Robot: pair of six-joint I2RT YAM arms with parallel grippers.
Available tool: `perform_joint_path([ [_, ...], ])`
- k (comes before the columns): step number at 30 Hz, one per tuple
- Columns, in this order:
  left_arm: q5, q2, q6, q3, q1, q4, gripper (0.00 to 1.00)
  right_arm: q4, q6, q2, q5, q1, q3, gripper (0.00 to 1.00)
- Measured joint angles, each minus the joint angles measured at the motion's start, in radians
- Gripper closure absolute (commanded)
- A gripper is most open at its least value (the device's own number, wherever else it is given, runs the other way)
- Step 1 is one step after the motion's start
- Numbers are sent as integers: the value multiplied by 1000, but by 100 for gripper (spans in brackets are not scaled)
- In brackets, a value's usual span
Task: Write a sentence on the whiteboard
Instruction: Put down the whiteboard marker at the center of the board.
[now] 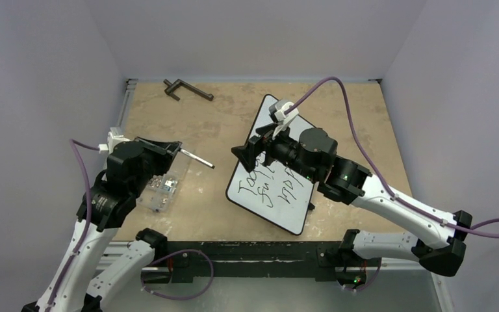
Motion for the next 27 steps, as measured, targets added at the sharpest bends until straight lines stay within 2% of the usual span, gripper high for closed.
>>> perform_joint_path([
  [12, -35, 222, 537, 240, 3, -226, 100, -133, -24, -75, 138, 0, -37, 1],
  [19, -38, 328, 740, 171, 3, -214, 100, -176, -8, -94, 232, 0, -95, 1],
  [27, -39, 508, 825, 8, 3, -91, 100, -190, 25, -147, 314, 0, -155, 1],
])
